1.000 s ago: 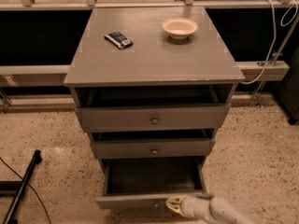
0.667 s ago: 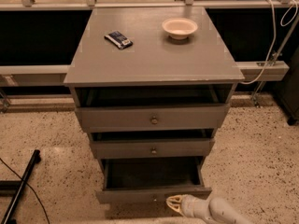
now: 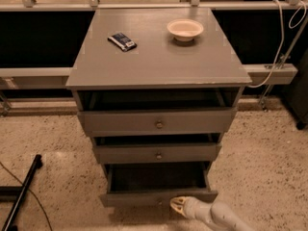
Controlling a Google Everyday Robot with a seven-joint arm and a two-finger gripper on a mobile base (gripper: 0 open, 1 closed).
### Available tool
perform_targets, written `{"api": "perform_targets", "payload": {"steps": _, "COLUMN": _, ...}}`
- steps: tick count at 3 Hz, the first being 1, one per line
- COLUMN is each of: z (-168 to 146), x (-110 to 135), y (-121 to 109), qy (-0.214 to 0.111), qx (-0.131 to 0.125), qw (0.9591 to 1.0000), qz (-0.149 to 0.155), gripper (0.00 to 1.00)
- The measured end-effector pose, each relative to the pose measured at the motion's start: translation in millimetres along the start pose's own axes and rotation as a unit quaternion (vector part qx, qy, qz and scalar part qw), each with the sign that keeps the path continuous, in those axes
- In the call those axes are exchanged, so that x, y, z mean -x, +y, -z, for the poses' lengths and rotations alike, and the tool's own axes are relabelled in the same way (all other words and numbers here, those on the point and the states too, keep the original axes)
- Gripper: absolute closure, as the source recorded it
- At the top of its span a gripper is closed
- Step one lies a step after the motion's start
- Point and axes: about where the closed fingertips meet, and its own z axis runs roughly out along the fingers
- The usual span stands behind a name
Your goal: Close bottom drawer
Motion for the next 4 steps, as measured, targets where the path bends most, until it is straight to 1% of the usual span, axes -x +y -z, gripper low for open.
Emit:
{"api": "perform_targets", "payload": {"steps": 1, "z": 0.0, "x": 0.0, "y": 0.0, "qy": 0.0, "qx": 0.0, "qw": 1.0, "qz": 0.0, "gripper": 1.0}}
{"api": "perform_targets", "payload": {"steps": 2, "z": -7.3, "x": -13.3, "y": -17.4, "qy": 0.01, "qx": -0.013, "qw": 0.9999, "qz": 0.001, "gripper": 1.0}}
{"api": "perform_targets", "payload": {"steps": 3, "z": -37.3, "x": -16.3, "y": -15.6, "qy": 0.007, "qx": -0.005, "qw": 0.9999, "qz": -0.009, "gripper": 1.0}}
{"api": "perform_targets", "payload": {"steps": 4, "z": -46.1, "x": -18.2, "y": -21.6, "qy": 0.009, "qx": -0.005, "qw": 0.9999, "qz": -0.008, "gripper": 1.0}}
